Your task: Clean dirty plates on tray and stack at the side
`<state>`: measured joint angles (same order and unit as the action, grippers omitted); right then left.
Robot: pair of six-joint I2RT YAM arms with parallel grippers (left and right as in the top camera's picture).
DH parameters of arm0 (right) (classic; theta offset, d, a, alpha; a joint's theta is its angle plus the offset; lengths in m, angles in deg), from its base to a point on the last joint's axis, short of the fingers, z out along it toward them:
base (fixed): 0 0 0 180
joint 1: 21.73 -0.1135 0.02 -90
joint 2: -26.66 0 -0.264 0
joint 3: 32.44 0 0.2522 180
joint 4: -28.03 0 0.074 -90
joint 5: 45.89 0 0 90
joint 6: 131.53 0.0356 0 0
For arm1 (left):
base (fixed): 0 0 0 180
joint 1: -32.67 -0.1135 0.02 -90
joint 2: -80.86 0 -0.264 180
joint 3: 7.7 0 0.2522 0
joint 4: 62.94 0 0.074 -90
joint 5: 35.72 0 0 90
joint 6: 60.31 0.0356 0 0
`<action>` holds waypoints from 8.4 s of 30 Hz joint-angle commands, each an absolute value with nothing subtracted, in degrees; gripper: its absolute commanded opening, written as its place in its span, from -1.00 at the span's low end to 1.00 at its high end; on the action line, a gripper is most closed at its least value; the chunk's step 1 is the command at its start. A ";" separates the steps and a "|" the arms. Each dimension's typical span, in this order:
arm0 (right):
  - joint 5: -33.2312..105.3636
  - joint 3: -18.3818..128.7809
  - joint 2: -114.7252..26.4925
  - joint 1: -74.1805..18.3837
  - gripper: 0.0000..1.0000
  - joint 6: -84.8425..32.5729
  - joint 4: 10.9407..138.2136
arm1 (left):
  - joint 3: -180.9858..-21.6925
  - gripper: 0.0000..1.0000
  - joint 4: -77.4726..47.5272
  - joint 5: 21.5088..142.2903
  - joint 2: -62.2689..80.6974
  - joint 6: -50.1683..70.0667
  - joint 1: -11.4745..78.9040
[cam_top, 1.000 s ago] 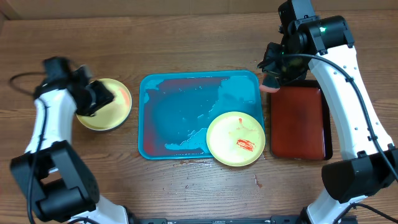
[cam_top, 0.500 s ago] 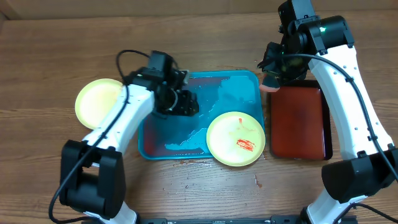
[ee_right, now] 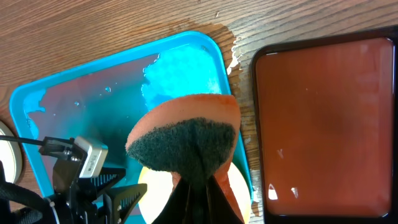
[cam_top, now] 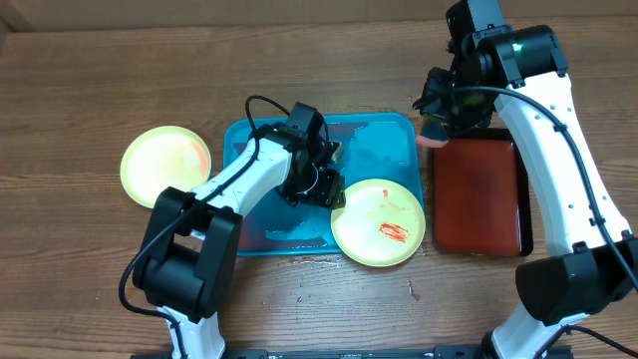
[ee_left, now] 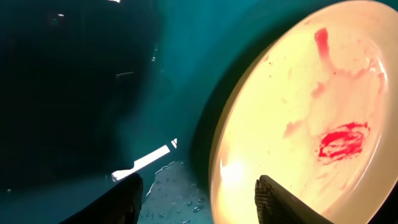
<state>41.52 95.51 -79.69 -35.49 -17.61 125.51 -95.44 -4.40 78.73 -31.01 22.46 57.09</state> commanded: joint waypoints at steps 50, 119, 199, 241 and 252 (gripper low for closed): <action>37.80 91.84 -78.90 -38.84 -0.92 -17.70 117.95 | -98.69 -0.92 -5.15 71.36 -34.64 25.63 48.68; 41.28 74.36 -97.96 -50.95 -0.92 -8.47 100.84 | -100.05 -0.92 -2.61 76.59 -32.81 19.29 43.45; 24.30 75.25 -100.63 -50.62 -0.92 -14.55 83.61 | -100.05 -0.92 -2.48 76.83 -32.81 19.38 43.45; 43.01 75.25 -61.90 -37.55 -0.92 -17.46 105.93 | -108.88 -0.92 10.24 33.55 -16.61 18.44 51.67; 43.01 75.25 -61.00 -29.37 -0.92 -17.48 110.72 | -108.84 -0.92 11.70 1.64 -15.50 11.95 69.31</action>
<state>42.26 75.28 -62.01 -29.99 -17.79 110.78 -107.50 11.88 16.50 -16.74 15.73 66.01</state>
